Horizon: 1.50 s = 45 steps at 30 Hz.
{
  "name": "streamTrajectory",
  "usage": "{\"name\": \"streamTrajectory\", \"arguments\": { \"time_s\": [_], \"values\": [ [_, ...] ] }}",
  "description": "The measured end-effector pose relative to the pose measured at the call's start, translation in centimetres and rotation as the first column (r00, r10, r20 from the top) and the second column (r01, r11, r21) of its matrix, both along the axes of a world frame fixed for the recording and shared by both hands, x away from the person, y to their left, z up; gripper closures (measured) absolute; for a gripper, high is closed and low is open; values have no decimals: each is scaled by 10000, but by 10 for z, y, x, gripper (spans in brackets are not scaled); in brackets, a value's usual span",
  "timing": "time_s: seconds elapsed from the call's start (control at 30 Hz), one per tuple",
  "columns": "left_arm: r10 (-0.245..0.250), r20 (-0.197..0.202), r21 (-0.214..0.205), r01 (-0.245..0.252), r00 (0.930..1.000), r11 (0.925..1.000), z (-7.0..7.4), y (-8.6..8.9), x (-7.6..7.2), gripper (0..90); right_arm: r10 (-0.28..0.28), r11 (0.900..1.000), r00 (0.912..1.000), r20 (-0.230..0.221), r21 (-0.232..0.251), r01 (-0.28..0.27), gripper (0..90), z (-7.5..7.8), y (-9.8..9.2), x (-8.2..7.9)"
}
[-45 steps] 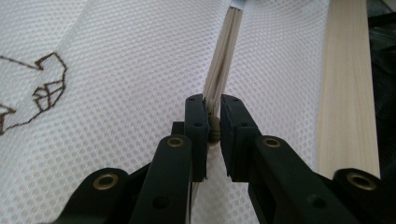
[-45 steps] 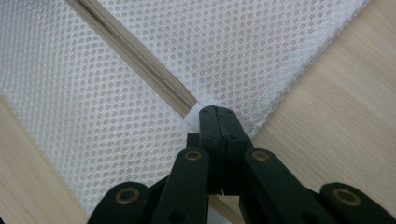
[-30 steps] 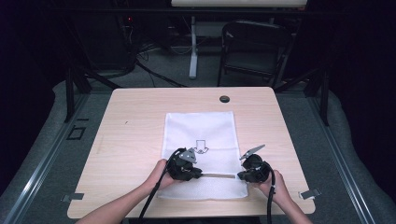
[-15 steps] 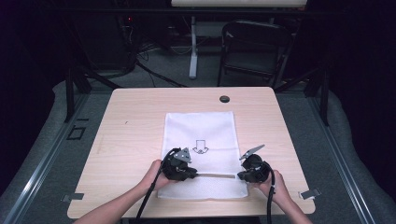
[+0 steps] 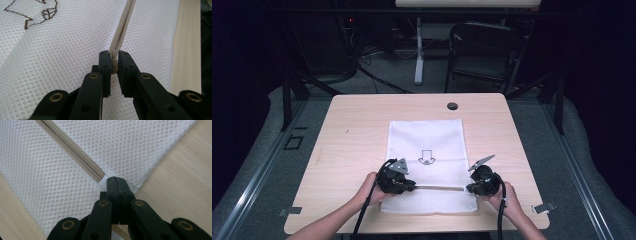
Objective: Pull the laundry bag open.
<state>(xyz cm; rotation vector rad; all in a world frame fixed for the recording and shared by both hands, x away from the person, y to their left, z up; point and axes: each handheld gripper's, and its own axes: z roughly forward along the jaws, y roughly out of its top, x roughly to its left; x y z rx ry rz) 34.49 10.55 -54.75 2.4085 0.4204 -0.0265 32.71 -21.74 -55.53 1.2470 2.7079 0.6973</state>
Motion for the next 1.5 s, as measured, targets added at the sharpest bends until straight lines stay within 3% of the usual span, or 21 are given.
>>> {"name": "streamTrajectory", "arguments": {
  "time_s": [0.2, 0.33, 0.4, 0.43, 0.5, 0.57, 0.7, 0.73, 0.77, 0.9, 1.03, 1.13, 1.2, 1.5],
  "values": [
    [49, -82, 17, -49, 10000, 10000, -2, 3, 0, 815, -68, 10000, 10000, -3, 69, 68, 900, 0, 0, 0],
    [-29, 148, 154, 27, 9999, 9999, 1, 3, -1, 815, -41, 10000, 10000, -5, 47, 41, 900, 0, 0, 0],
    [32, 98, 212, -34, 9999, 9998, 1, 5, -1, 815, -30, 10000, 10000, -5, 38, 30, 900, 0, 0, 0],
    [33, -18, 52, -33, 10000, 10000, 0, 7, 0, 815, -58, 9999, 10000, -9, 83, 58, 900, 0, 0, 0],
    [44, 110, 239, -47, 9999, 9997, 0, 6, -1, 815, -55, 9999, 10000, 26, 86, 54, 900, 0, 0, 0],
    [-15, 46, 46, 15, 10000, 10000, 0, 7, -1, 815, -16, 10000, 10000, -27, 61, 16, 900, 0, -1, 0],
    [153, 32, 255, -153, 9999, 9996, 0, 13, 0, 814, -21, 10000, 10000, 20, 25, 21, 900, 0, 0, 0],
    [141, 1, 82, -141, 9999, 9999, -1, 14, 0, 815, -20, 10000, 10000, 14, -4, 20, 900, 0, 0, 0],
    [219, 111, 241, -222, 9997, 9995, 0, 15, -1, 815, -20, 10000, 10000, 14, -4, 20, 900, 0, 0, 0],
    [185, -22, 36, -185, 9998, 9998, -1, 19, -2, 815, -67, 10000, 10000, 8, 73, 67, 900, 0, 0, 0],
    [147, -7, 75, -147, 9999, 9999, -1, 19, -2, 815, -73, 9999, 10000, 24, 81, 73, 900, 0, 0, -1],
    [150, 144, 352, -155, 9998, 9993, 0, 22, -3, 815, -31, 10000, 10000, -5, 80, 31, 900, 0, 0, 0],
    [286, -42, 138, -285, 9996, 9995, -2, 27, -3, 815, 33, 10000, 10000, -20, -78, -33, 900, 0, -1, 0],
    [160, 6, 289, -161, 9999, 9995, -2, 30, -5, 815, 40, 10000, 10000, -40, -87, -41, 900, 1, -1, 0]
  ]
}}
